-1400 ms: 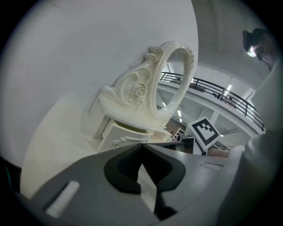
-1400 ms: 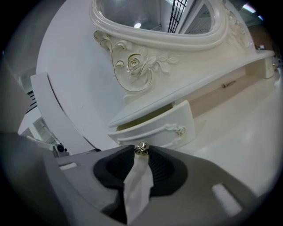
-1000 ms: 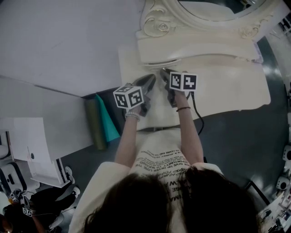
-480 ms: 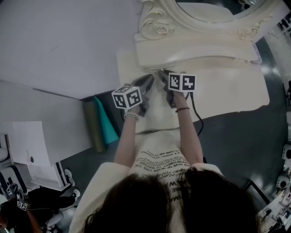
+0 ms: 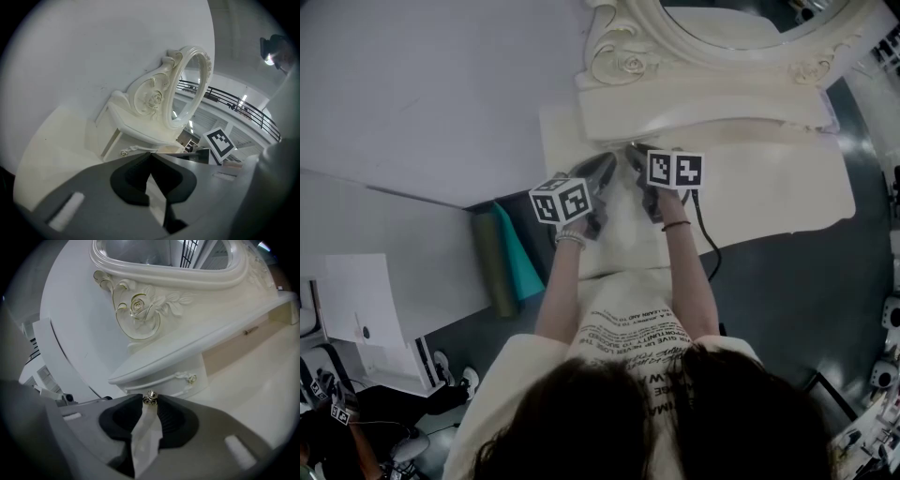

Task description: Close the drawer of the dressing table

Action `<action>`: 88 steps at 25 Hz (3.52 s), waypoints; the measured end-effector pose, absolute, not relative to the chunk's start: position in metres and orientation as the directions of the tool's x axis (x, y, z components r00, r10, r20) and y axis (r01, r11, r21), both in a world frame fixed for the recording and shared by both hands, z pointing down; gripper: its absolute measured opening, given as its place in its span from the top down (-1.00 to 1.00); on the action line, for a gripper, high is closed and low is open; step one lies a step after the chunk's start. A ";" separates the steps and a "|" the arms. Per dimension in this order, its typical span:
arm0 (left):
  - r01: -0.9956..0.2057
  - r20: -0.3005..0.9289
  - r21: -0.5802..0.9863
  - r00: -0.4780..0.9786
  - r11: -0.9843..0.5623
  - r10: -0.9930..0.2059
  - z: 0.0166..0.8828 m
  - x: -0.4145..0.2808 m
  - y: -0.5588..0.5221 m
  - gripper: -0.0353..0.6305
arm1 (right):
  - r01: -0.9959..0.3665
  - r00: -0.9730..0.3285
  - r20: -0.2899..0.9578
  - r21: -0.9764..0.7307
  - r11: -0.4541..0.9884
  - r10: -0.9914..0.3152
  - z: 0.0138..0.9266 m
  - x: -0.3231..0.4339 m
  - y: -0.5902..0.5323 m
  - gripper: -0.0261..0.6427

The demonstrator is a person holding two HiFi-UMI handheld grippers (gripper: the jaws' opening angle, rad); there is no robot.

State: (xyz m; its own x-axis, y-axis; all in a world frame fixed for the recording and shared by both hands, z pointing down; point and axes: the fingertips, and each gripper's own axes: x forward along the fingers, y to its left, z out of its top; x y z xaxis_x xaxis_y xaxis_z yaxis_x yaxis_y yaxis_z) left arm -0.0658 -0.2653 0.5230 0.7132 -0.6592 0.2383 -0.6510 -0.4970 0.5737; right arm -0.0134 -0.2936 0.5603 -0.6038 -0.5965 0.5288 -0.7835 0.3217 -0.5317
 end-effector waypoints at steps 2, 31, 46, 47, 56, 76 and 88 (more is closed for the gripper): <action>-0.652 0.240 0.574 0.712 -0.495 -0.659 0.523 -0.066 -0.266 0.88 | -0.783 -0.605 0.528 -0.533 0.322 -0.597 0.560 -0.014 -0.294 0.61; -0.646 0.245 0.590 0.715 -0.485 -0.654 0.528 -0.066 -0.271 0.88 | -0.786 -0.606 0.524 -0.511 0.348 -0.599 0.556 -0.017 -0.303 0.61; -0.638 0.218 0.559 0.729 -0.530 -0.648 0.511 -0.064 -0.248 0.88 | -0.750 -0.647 0.488 -0.547 0.373 -0.586 0.553 -0.014 -0.280 0.57; -0.637 0.214 0.555 0.730 -0.534 -0.649 0.509 -0.063 -0.246 0.88 | -0.752 -0.646 0.489 -0.540 0.379 -0.586 0.553 -0.013 -0.277 0.57; -0.628 0.202 0.510 0.752 -0.588 -0.627 0.490 -0.053 -0.217 0.88 | -0.724 -0.686 0.441 -0.491 0.484 -0.579 0.529 -0.014 -0.249 0.75; -0.621 0.185 0.445 0.769 -0.646 -0.612 0.473 -0.052 -0.187 0.88 | -0.651 -0.754 0.293 -0.454 0.609 -0.588 0.487 -0.024 -0.215 0.91; -0.621 0.179 0.438 0.769 -0.650 -0.613 0.473 -0.054 -0.188 0.88 | -0.631 -0.769 0.260 -0.450 0.632 -0.583 0.479 -0.026 -0.216 0.91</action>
State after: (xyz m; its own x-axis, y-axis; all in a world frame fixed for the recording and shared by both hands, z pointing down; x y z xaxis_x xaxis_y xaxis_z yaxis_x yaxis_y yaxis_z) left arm -0.0536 -0.1885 0.4727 0.7691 -0.6135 0.1794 -0.6209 -0.6504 0.4375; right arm -0.0264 -0.2158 0.4787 -0.7694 -0.5833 0.2603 -0.6312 0.6318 -0.4498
